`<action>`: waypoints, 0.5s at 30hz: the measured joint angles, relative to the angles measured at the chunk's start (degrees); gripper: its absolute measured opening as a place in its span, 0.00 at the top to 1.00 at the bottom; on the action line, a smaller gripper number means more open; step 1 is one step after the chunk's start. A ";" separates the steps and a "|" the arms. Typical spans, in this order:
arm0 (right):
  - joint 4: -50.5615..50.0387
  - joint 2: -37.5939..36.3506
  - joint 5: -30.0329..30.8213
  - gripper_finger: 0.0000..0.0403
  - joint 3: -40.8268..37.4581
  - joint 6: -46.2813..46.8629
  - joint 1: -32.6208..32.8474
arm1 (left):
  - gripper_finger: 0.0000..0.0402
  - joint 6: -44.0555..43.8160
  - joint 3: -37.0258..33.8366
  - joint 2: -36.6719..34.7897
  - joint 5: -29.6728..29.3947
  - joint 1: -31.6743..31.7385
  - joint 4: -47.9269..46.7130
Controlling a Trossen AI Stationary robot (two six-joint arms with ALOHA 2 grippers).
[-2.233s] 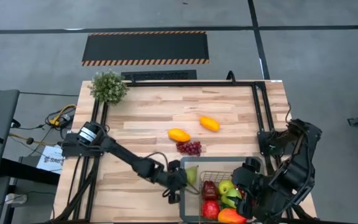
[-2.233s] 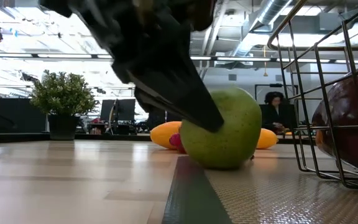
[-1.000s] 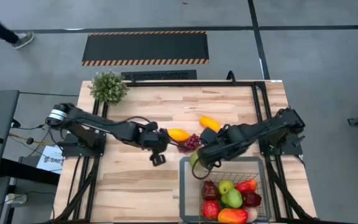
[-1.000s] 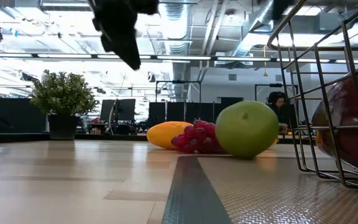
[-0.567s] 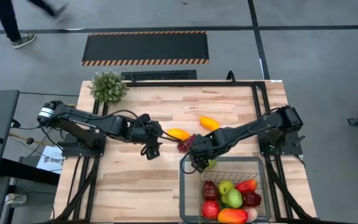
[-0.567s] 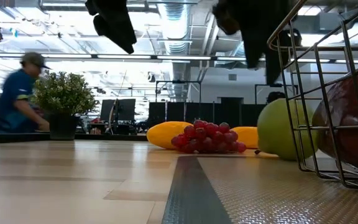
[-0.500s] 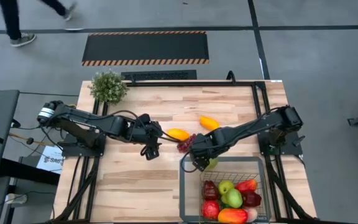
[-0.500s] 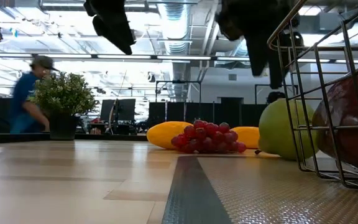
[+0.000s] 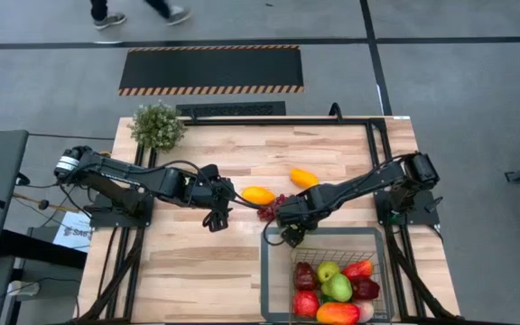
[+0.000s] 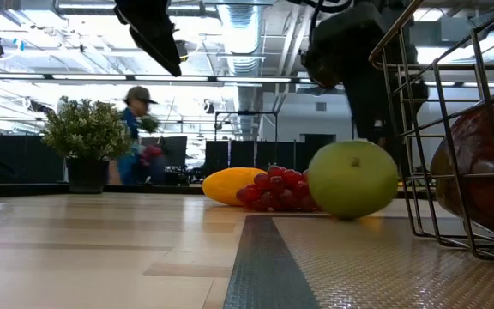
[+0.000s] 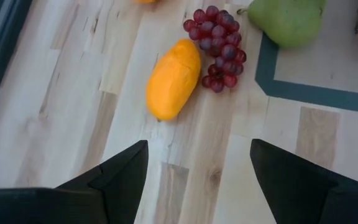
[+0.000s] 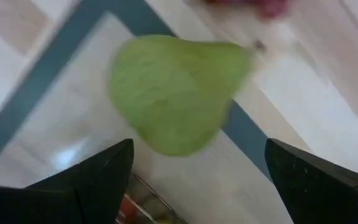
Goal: Build produce basket
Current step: Put the pear into the wire basket
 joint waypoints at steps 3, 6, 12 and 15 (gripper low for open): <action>4.68 0.04 -0.07 0.06 -0.91 -2.04 0.04 | 0.32 0.57 0.00 0.00 -0.87 0.00 -0.01; 6.62 0.04 -0.07 0.06 -2.06 -4.11 0.02 | 0.32 0.54 0.00 0.00 -0.92 0.00 0.01; 9.36 0.00 0.33 0.06 -5.37 -7.02 -0.31 | 0.32 0.28 0.00 0.00 -0.92 0.00 0.00; 11.38 -0.13 -0.15 0.06 -7.24 -8.12 -0.44 | 0.32 0.24 0.00 0.00 -0.91 0.00 -0.02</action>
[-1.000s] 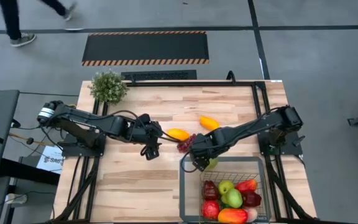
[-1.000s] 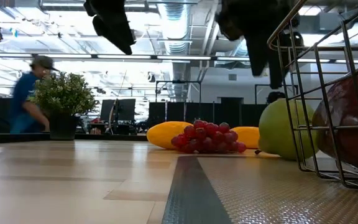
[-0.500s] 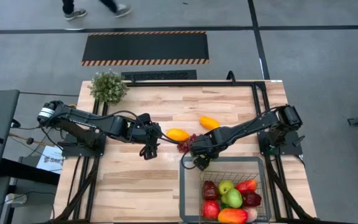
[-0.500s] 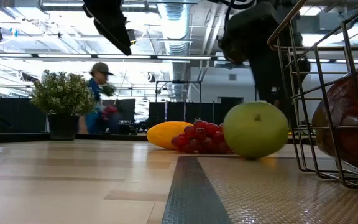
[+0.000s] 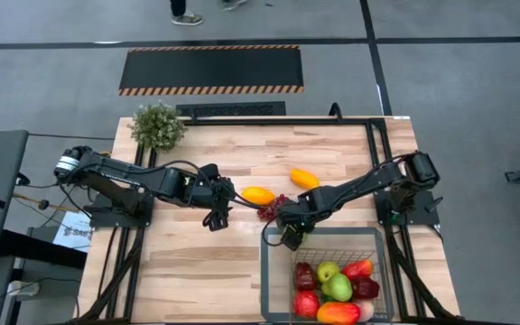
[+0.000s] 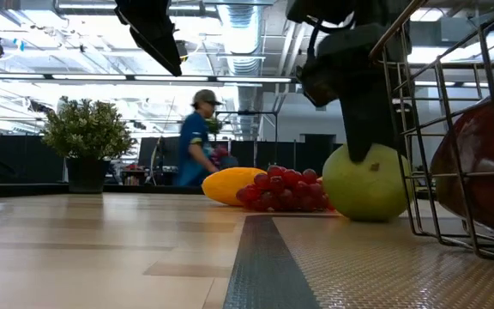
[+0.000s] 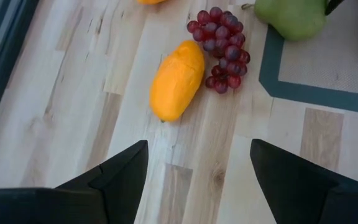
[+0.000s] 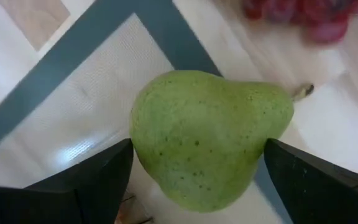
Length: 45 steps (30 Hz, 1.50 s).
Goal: Build produce basket
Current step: Put the pear into the wire basket
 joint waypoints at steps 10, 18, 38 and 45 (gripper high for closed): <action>1.20 0.02 0.13 0.11 -1.13 -2.58 -1.29 | 0.32 -0.86 0.00 0.02 -0.19 0.00 -0.02; 1.88 0.00 -0.04 0.32 -1.11 -3.39 -1.31 | 0.32 -1.15 0.01 0.02 -0.27 0.00 -0.80; -5.15 -11.94 0.07 0.38 12.80 -0.66 0.50 | 0.32 -1.59 0.01 -1.87 -0.30 0.00 -5.21; -10.69 -19.98 1.30 0.38 14.50 14.08 14.25 | 0.32 -1.60 0.02 -3.30 -1.28 0.81 -5.85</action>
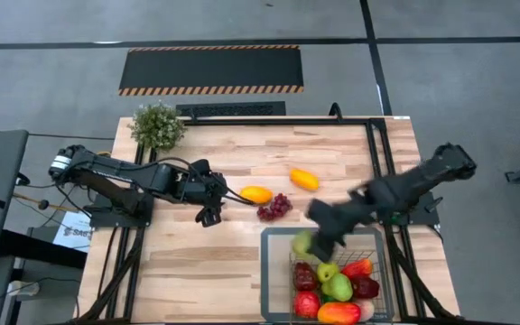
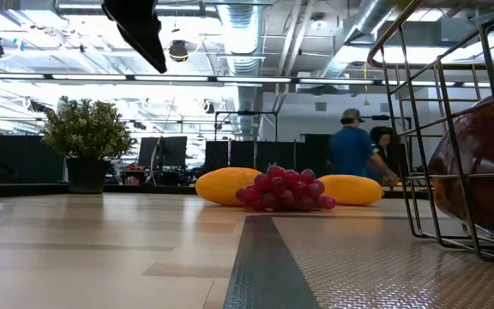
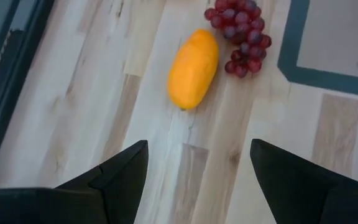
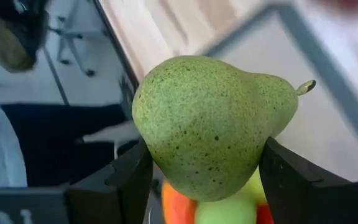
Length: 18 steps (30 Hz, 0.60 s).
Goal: Build produce basket
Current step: Put the pear into the wire basket
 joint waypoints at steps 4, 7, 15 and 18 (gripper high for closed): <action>-2.21 0.00 1.63 0.38 0.00 10.64 9.81 | 0.32 -0.02 -0.02 -0.15 -0.11 0.62 0.01; 0.39 2.18 5.52 0.38 0.00 14.48 14.93 | 0.32 -0.02 -0.02 -0.15 -0.14 1.07 0.14; 1.51 10.84 6.42 0.38 -0.02 11.08 16.00 | 0.32 -0.74 -0.02 -0.15 -0.15 2.55 2.38; -0.41 13.52 3.44 0.38 -0.02 9.77 14.97 | 0.32 -0.87 -0.02 -0.13 -0.11 3.11 2.42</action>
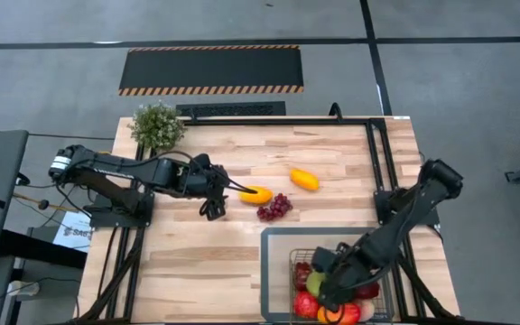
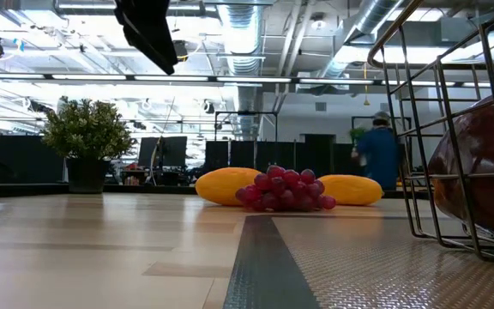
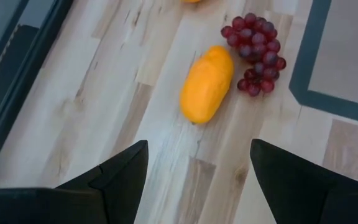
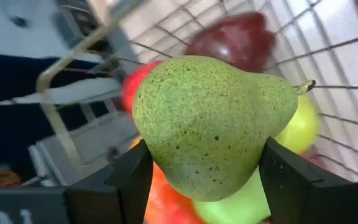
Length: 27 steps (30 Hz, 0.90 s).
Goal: Build produce basket
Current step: Put the pear into the wire basket, then put the right yellow mango into the wire basket
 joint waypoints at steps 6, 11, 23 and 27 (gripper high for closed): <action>-1.40 1.11 0.22 0.25 -0.02 -1.63 -2.18 | 0.32 -0.18 0.00 0.00 -0.02 0.29 0.01; -1.93 1.01 -0.22 0.05 -0.02 -1.91 -4.06 | 0.32 -0.22 0.00 0.00 0.04 0.29 -0.33; -8.11 -4.48 0.21 0.07 6.90 -12.26 -10.40 | 0.32 -0.30 0.00 0.00 7.61 0.22 -1.68; -14.22 -6.68 7.17 0.05 10.35 -19.04 -16.39 | 0.32 -1.28 0.00 0.00 8.25 0.25 -2.63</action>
